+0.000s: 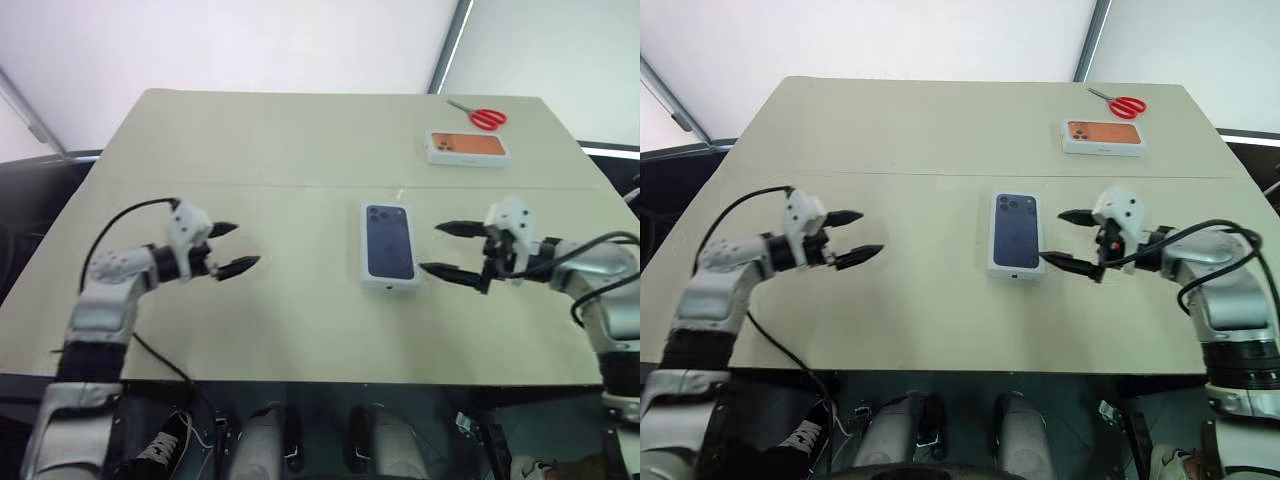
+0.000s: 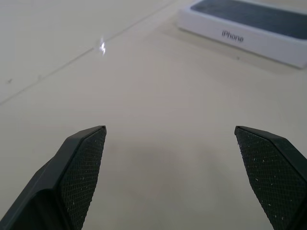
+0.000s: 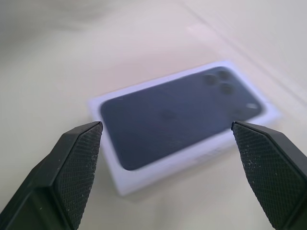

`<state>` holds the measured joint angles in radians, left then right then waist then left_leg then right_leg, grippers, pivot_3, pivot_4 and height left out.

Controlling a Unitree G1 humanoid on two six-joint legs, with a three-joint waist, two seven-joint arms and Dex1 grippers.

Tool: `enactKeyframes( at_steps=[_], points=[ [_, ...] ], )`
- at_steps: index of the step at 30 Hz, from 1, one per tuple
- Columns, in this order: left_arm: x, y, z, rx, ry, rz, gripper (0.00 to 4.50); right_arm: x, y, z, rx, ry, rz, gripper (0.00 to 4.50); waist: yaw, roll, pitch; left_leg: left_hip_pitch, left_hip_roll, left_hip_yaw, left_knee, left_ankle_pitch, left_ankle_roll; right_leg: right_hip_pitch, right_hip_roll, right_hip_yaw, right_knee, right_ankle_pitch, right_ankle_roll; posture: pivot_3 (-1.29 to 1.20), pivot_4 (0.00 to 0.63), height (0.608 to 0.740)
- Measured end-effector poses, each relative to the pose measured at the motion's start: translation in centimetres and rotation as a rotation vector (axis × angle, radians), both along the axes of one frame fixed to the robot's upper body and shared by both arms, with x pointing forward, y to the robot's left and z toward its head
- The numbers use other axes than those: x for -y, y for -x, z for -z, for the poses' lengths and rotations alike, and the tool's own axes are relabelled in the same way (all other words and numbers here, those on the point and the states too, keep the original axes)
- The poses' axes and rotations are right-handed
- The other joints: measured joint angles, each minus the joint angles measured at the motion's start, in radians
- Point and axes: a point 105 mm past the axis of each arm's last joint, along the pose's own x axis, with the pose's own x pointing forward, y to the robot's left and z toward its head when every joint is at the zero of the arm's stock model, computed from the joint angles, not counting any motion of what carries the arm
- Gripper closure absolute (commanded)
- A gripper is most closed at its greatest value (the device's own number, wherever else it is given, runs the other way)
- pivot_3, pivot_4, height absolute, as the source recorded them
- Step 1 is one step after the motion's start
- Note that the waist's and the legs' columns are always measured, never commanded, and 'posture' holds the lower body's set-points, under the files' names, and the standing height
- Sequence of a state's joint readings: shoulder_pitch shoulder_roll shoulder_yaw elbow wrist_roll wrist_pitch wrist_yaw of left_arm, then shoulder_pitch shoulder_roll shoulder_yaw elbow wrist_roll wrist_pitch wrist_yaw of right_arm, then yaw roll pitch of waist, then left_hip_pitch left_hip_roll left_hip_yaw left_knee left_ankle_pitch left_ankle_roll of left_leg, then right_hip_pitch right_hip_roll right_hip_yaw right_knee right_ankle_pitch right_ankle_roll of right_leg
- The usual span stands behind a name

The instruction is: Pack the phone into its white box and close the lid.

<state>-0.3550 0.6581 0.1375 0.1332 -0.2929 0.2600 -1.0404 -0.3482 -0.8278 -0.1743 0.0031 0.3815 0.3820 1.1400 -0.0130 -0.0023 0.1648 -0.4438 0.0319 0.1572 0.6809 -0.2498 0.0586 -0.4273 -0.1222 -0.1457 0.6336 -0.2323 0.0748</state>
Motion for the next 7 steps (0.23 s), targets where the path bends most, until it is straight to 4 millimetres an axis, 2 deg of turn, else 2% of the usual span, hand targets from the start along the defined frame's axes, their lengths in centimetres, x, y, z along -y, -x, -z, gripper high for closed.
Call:
enactKeyframes(
  at_steps=[3,7],
  points=[
    [-0.9,0.9,-0.7,0.014,-0.006,-0.028,0.00,0.4,0.2,0.2,-0.010,-0.018,0.007,0.02,0.007,0.000,0.000,0.000,0.000,0.000,0.000,-0.002,-0.002,-0.001,-0.001,0.000,-0.002,-0.002,-0.003,0.00,0.150,0.738],
    [-1.3,1.8,-0.5,-0.006,-0.015,-0.052,0.00,1.1,0.4,1.0,-0.044,-0.028,0.029,0.02,0.005,0.001,0.000,0.000,-0.001,0.000,0.000,-0.002,-0.001,0.000,-0.002,0.000,-0.002,-0.002,-0.003,0.00,0.150,0.738]
  ],
)
